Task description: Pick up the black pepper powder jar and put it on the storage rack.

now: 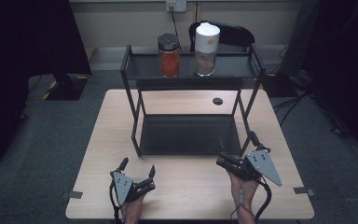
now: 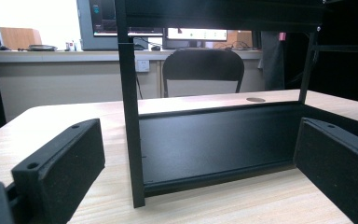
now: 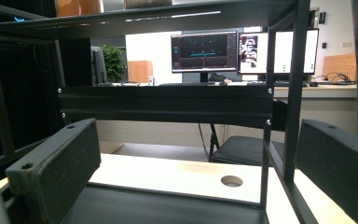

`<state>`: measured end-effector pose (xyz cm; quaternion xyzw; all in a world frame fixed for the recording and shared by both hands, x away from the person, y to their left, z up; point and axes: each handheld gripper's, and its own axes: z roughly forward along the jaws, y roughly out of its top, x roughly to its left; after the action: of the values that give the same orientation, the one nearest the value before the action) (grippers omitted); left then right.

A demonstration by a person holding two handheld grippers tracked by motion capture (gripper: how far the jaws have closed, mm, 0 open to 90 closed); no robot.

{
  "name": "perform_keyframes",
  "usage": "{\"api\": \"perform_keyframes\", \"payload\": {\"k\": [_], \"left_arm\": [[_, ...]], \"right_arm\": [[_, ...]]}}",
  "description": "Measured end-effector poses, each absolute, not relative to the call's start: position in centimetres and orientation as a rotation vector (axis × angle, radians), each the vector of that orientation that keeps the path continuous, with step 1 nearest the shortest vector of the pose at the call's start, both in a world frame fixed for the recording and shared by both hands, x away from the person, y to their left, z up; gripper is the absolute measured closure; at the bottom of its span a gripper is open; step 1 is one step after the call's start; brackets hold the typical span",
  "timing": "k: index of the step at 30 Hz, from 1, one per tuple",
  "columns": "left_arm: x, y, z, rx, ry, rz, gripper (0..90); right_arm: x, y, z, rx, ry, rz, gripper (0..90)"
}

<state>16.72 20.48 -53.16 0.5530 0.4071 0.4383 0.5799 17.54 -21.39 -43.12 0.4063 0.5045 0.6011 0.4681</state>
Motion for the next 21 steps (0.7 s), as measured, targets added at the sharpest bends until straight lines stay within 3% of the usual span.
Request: {"api": "perform_keyframes", "payload": {"k": [21], "left_arm": [[16.7, 20.5, -53.2, 1.293, 0.951, 1.024, 1.2]], "right_arm": [[16.1, -22.4, -48.2, 1.109, 1.255, 1.447, 0.0]]}}
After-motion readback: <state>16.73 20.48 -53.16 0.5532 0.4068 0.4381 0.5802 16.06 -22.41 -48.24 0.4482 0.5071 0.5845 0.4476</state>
